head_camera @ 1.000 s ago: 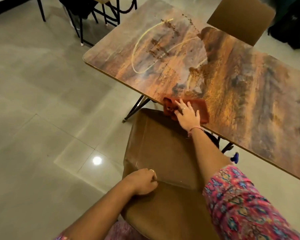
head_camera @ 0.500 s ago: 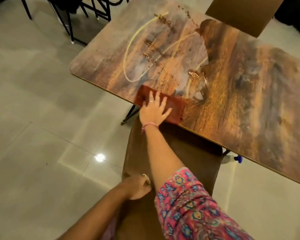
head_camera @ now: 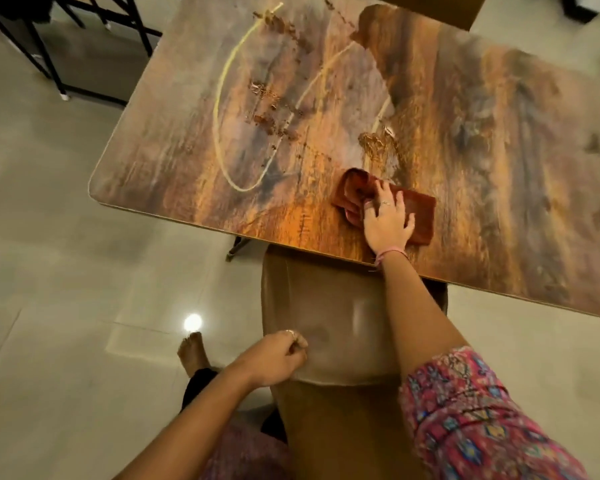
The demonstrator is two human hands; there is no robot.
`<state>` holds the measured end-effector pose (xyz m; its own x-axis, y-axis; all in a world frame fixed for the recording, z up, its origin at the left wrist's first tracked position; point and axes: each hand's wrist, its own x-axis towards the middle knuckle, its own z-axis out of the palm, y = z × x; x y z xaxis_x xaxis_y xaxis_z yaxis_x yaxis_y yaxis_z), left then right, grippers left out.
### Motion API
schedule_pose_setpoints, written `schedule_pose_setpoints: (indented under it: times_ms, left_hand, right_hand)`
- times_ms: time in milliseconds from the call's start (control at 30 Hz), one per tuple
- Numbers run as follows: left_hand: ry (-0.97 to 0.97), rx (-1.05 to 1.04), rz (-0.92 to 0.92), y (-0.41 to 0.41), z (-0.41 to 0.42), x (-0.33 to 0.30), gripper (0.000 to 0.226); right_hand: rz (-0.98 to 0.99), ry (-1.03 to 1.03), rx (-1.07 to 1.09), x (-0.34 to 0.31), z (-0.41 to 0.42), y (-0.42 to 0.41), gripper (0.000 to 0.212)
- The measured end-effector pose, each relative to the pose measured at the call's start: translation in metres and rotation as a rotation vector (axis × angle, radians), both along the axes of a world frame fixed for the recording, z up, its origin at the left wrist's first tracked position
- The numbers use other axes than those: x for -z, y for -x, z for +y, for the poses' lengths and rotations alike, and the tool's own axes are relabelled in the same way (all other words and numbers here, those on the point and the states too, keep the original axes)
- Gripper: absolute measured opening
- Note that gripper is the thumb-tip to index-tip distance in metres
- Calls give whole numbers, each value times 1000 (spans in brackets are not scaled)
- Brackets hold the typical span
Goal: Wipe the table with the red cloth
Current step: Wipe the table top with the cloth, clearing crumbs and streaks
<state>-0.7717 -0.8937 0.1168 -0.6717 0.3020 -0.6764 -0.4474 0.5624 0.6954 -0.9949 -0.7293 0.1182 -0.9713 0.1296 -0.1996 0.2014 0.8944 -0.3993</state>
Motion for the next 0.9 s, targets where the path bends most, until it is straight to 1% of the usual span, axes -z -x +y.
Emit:
schedule_pose_setpoints:
  times_ms: [67,100,133,200,267,300,367,433,467,533,633,700,767,800,833,900]
  left_hand:
    - [-54,-7,-35,7,-25,4,24]
    - [-82,-18,-61,11,-40,7,23]
    - [-111,-35,-88,15,-53,10,21]
    - [-174,-132,-158,26,-76,14,15]
    - [-209,-295,-246,41,-91,15,18]
    - [-197,-356,-274,48,-99,15,21]
    - [-211,-465,-331,60,-110,12,20]
    - [-284,-580,-418,68,-120,5,15]
    - [-304,-617,-440,72,-124,1,14]
    - [-361,-698,-464,78,-129,-4,16]
    - [-617,-963,-556,88,-129,-11,22]
    - [-748,-1141,-588,94,-127,-16,30]
    - [-797,-1273,-601,97,-121,-19,37]
    - [-812,-1324,-610,99,-117,-21,38]
    - [-819,-1367,-620,101,-113,-23,38]
    - [-838,-1450,-626,103,-106,-25,36]
  right_hand:
    - [-22,-23,177,-2,-36,6,54]
    - [-25,-35,216,-2,-63,2,57]
    - [-14,-46,199,-1,-91,-6,59]
    - [34,-48,23,4,-149,-36,58]
    - [60,-48,-205,6,-192,-76,58]
    - [56,-60,-293,8,-204,-95,59]
    - [17,-39,-382,8,-205,-111,59]
    - [-20,11,-394,6,-183,-93,60]
    - [-28,4,-355,6,-168,-79,61]
    - [-49,-43,-169,4,-131,-41,59]
    - [-126,-82,189,-7,-81,15,55]
    - [-177,-51,371,-12,-76,39,55]
    - [-158,-41,469,-13,-99,44,56]
    - [-132,-56,450,-12,-118,39,57]
    - [-98,-68,360,-9,-137,29,58]
    - [-39,-45,11,-5,-176,-6,61]
